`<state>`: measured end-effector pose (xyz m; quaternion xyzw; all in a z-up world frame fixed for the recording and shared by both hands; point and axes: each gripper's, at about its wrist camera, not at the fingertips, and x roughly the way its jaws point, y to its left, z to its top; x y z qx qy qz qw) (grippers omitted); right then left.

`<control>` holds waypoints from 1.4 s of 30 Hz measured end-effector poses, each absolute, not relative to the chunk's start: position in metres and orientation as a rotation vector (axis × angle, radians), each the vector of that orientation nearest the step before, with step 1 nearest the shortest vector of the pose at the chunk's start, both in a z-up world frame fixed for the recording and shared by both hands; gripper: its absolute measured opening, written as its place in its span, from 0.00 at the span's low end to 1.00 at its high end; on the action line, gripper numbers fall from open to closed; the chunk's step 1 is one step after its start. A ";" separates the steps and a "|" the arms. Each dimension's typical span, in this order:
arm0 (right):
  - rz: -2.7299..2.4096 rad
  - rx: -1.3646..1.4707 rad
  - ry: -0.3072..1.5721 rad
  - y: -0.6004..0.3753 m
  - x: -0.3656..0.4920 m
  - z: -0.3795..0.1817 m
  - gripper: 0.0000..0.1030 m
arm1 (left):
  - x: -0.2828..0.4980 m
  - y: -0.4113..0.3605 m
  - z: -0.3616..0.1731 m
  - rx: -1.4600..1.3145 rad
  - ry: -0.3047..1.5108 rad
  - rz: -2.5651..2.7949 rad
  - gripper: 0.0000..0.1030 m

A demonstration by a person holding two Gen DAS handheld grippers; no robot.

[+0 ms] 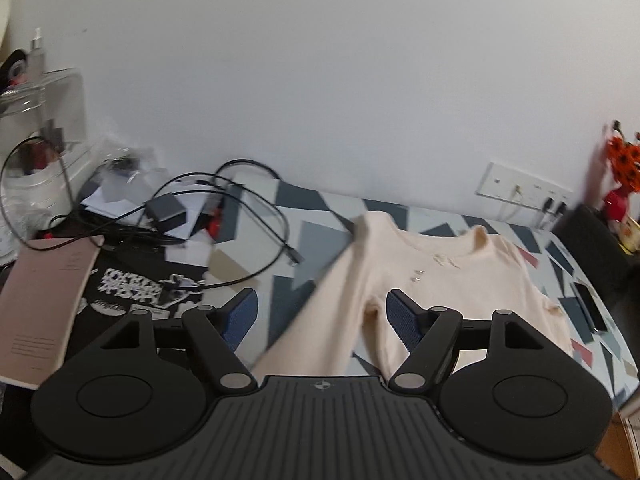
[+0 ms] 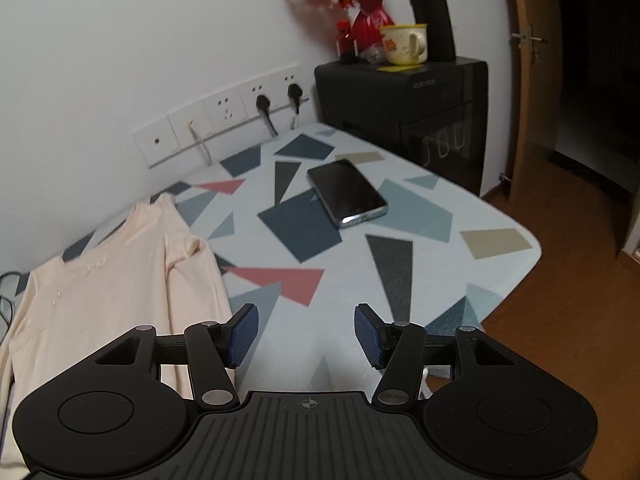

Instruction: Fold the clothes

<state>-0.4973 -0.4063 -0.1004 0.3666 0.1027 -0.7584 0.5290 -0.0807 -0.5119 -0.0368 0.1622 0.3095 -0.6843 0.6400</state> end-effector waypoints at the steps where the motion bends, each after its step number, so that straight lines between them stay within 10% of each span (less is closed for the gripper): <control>1: -1.800 0.884 0.262 -0.411 -0.494 -0.107 0.49 | -0.082 -0.513 -0.039 0.373 0.703 -1.555 0.71; 21: -1.759 0.938 0.331 -0.415 -0.491 -0.107 0.50 | 0.000 -0.480 -0.027 0.352 0.715 -1.348 0.73; 33: -1.635 0.972 0.486 -0.499 -0.423 -0.183 0.44 | -0.166 -0.542 -0.123 0.582 0.842 -1.661 0.73; 37: -1.618 0.930 0.560 -0.515 -0.413 -0.183 0.06 | -0.199 -0.544 -0.149 0.701 0.820 -1.700 0.73; 42: -1.692 0.901 0.551 -0.518 -0.434 -0.163 0.04 | -0.207 -0.549 -0.169 0.749 0.858 -1.698 0.73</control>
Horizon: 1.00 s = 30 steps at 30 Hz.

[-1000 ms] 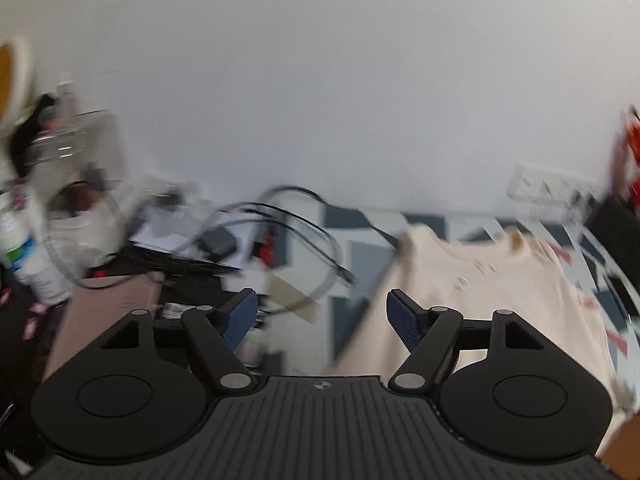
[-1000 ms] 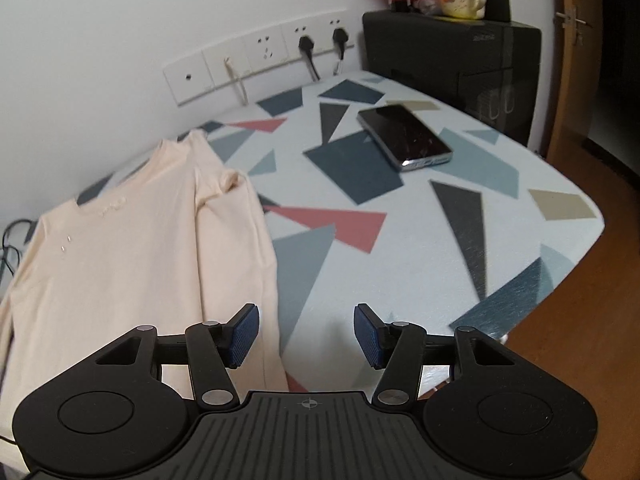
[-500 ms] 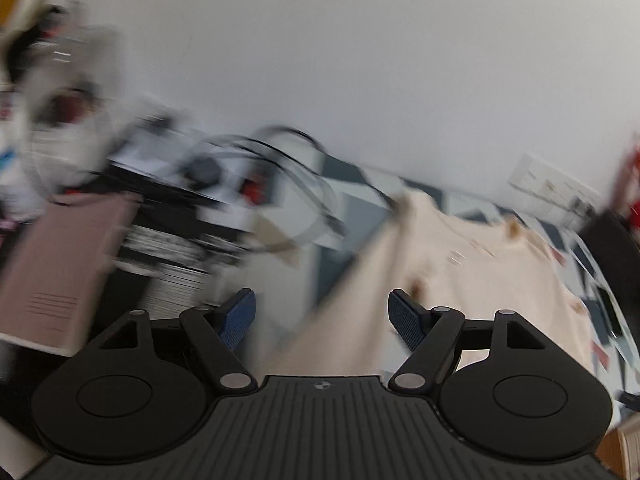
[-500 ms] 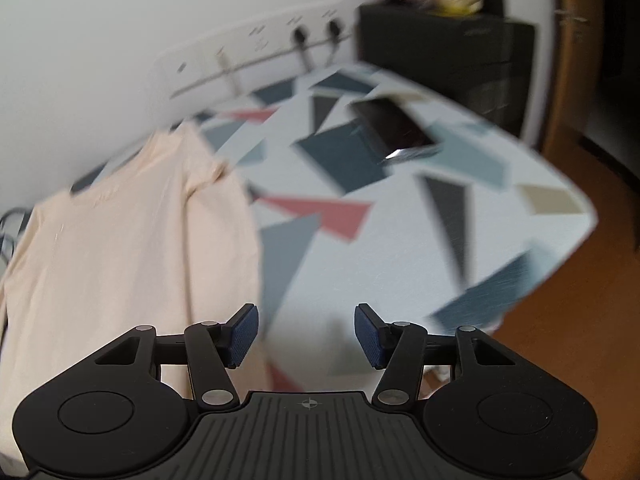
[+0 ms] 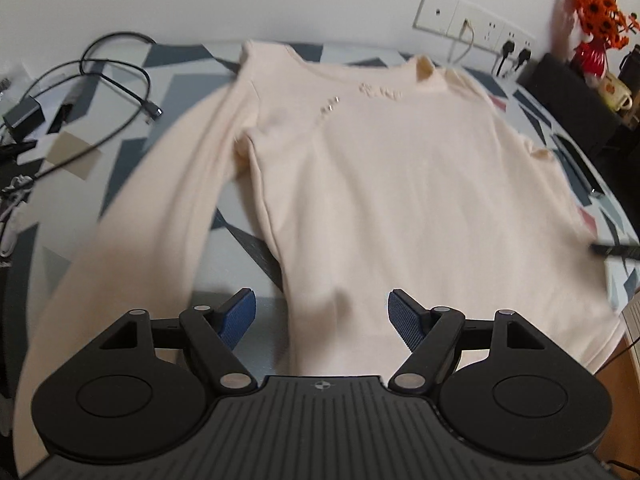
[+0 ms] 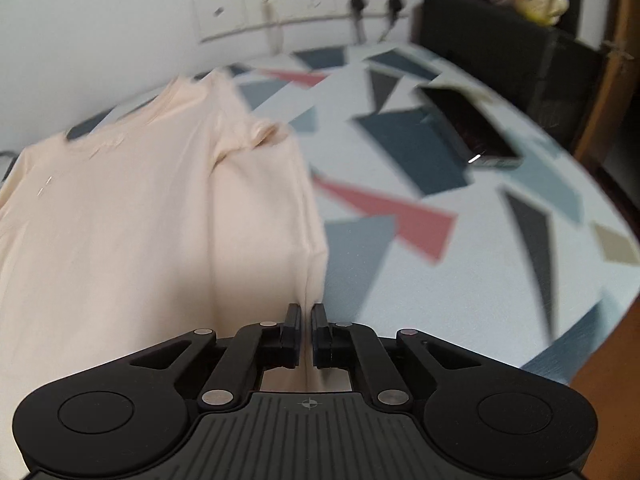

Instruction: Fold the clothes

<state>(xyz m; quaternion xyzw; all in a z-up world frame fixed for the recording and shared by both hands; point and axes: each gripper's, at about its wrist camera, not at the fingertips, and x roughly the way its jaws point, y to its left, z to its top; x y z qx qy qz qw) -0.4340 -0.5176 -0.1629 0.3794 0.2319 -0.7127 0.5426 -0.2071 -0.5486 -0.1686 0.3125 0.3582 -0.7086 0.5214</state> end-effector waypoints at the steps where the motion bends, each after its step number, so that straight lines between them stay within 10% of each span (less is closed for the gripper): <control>1: -1.721 0.886 0.533 -0.518 -0.441 -0.156 0.04 | -0.209 -0.550 -0.171 0.759 0.858 -1.694 0.73; 18: -1.699 0.563 0.066 -0.538 -0.461 -0.027 0.04 | -0.228 -0.559 -0.183 0.777 0.892 -1.669 0.73; 26: -1.156 0.658 0.257 -0.581 -0.341 -0.073 0.07 | -0.223 -0.558 -0.179 0.747 0.906 -1.648 0.73; 30: -1.076 0.741 0.419 -0.593 -0.320 -0.103 0.28 | -0.220 -0.556 -0.175 0.720 0.908 -1.648 0.73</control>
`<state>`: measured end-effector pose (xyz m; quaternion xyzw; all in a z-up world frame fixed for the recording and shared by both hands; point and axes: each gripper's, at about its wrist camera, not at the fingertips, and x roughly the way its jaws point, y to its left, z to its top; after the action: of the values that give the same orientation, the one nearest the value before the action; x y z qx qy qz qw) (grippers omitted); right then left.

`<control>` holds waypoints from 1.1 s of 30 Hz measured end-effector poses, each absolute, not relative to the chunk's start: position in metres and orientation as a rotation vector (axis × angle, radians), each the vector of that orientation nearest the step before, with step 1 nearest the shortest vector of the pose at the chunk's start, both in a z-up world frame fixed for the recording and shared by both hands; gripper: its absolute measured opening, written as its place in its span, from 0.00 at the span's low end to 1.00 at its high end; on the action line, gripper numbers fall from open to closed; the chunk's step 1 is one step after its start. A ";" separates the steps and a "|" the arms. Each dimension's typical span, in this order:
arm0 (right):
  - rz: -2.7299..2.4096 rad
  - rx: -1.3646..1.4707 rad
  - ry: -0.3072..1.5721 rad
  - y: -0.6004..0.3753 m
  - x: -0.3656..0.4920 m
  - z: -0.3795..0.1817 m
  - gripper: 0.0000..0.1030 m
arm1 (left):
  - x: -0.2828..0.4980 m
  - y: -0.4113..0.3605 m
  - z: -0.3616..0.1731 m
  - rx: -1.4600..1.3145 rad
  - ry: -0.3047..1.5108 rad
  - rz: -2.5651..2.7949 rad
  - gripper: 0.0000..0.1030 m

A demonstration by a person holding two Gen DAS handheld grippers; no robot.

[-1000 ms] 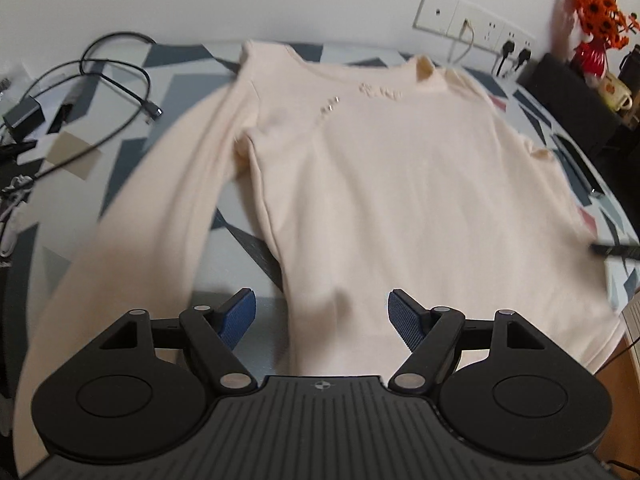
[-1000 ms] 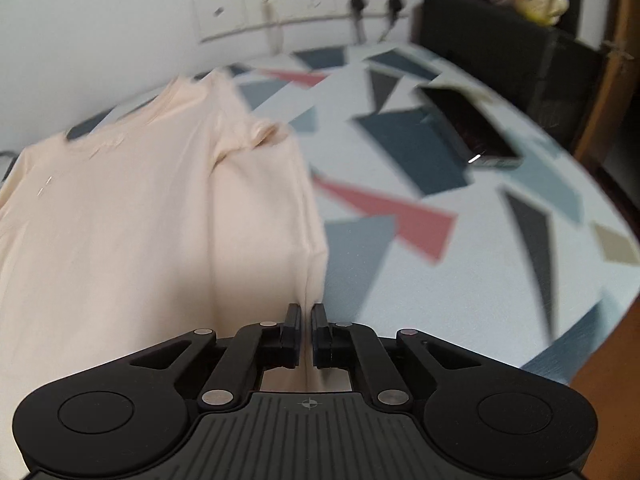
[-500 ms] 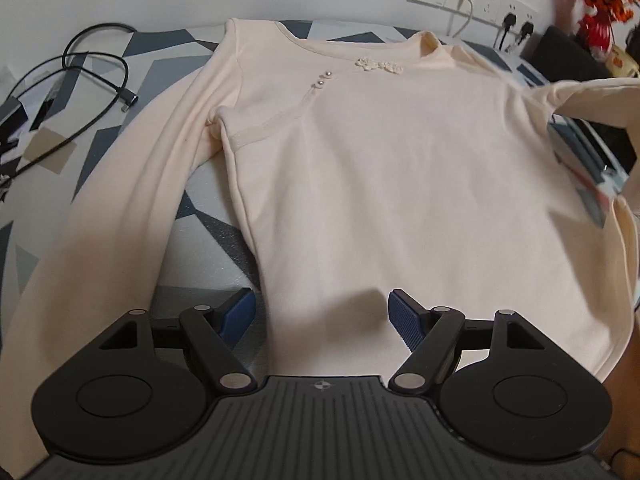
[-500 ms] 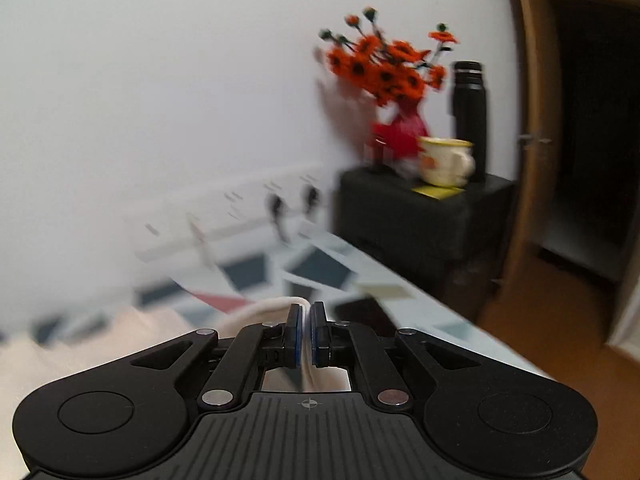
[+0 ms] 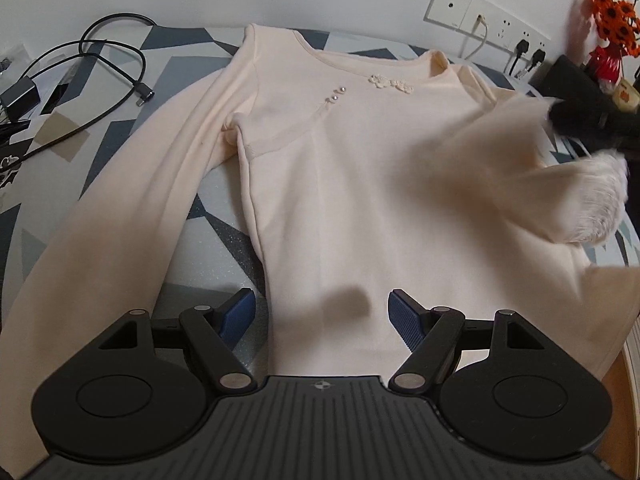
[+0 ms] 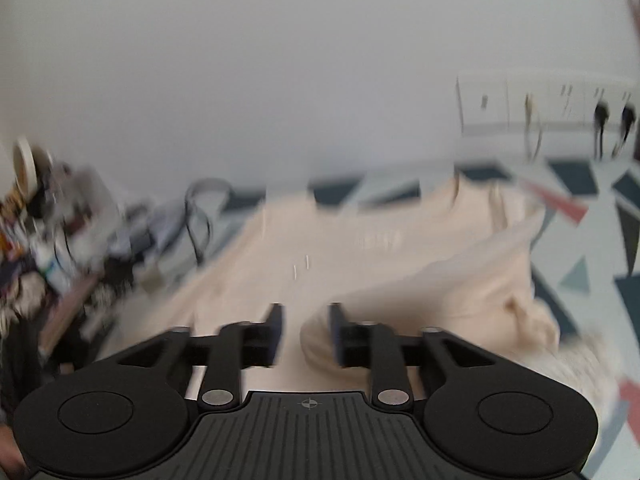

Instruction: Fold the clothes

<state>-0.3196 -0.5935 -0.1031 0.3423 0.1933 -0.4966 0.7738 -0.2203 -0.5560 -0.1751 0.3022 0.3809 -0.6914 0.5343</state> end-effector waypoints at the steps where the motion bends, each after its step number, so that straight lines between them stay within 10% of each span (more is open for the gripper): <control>1: -1.070 0.753 0.427 -0.593 -0.321 -0.103 0.29 | -0.219 -0.556 -0.174 0.711 0.907 -1.648 0.73; 9: -1.268 0.765 0.347 -0.642 -0.396 -0.068 0.38 | -0.209 -0.572 -0.172 0.646 0.922 -1.589 0.73; 18: -1.487 1.003 0.438 -0.785 -0.442 -0.160 0.52 | -0.208 -0.604 -0.187 0.658 0.945 -1.440 0.75; 23: -1.480 0.996 0.545 -0.823 -0.440 -0.185 0.13 | -0.226 -0.615 -0.189 0.687 0.926 -1.409 0.74; 33: -1.493 0.866 0.617 -0.892 -0.452 -0.177 0.13 | -0.272 -0.638 -0.194 0.697 0.914 -1.475 0.75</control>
<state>-0.4522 -0.8919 -0.1768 0.3750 0.2671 -0.6463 0.6086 -0.2722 -0.6379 -0.1938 0.2999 0.3933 -0.6347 0.5937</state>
